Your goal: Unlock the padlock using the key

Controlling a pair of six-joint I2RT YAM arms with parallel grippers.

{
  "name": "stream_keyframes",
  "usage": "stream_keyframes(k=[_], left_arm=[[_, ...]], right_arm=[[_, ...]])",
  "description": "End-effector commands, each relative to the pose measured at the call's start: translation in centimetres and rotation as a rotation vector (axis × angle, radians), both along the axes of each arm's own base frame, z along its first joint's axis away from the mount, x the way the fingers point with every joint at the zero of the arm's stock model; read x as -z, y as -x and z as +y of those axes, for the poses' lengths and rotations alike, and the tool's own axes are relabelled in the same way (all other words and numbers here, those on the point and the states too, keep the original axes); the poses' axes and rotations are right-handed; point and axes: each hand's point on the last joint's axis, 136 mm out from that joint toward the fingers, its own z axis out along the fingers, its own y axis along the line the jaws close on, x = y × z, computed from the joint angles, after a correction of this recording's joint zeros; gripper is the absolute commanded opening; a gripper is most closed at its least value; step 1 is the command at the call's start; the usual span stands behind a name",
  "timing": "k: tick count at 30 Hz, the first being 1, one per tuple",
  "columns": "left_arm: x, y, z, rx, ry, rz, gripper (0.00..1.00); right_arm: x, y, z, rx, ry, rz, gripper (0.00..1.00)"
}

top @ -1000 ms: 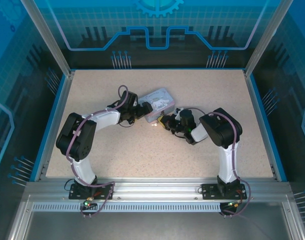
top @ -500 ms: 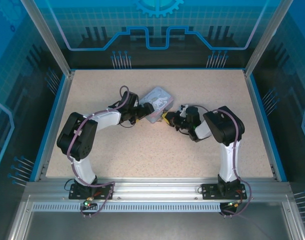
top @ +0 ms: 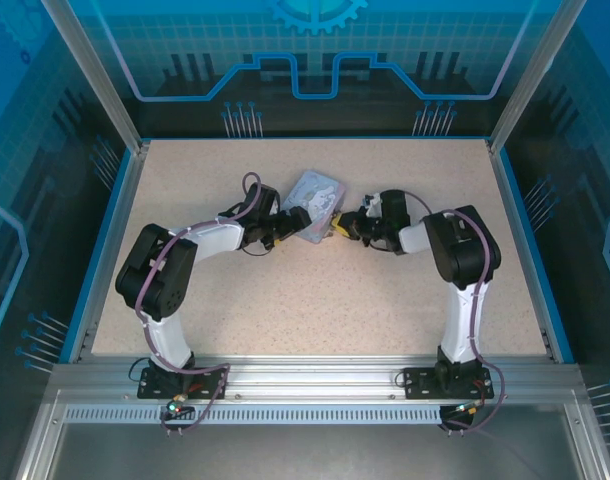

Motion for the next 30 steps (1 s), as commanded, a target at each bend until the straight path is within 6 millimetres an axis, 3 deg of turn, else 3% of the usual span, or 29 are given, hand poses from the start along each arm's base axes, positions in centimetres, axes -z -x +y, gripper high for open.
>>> stream_keyframes(k=[1,10,16,24,30], left_arm=[[5.1,3.6,2.0,-0.007,-0.116,0.196,0.91],[5.0,3.5,2.0,-0.006,-0.124,0.197,0.9],[5.1,3.5,2.0,-0.004,-0.128,0.202,0.89],[5.3,3.5,2.2,-0.011,-0.135,0.208,0.89],[4.9,3.3,2.1,-0.01,-0.13,0.198,0.89]], right_arm=[[0.6,1.0,-3.5,-0.064,0.233,0.066,0.0],[0.3,-0.1,-4.3,-0.108,0.298,0.088,0.0],[0.2,-2.1,-5.1,-0.077,0.206,0.091,0.0],[-0.2,-4.9,-5.6,-0.018,-0.08,0.138,0.0],[0.4,-4.0,-6.0,-0.042,0.051,0.166,0.0]])
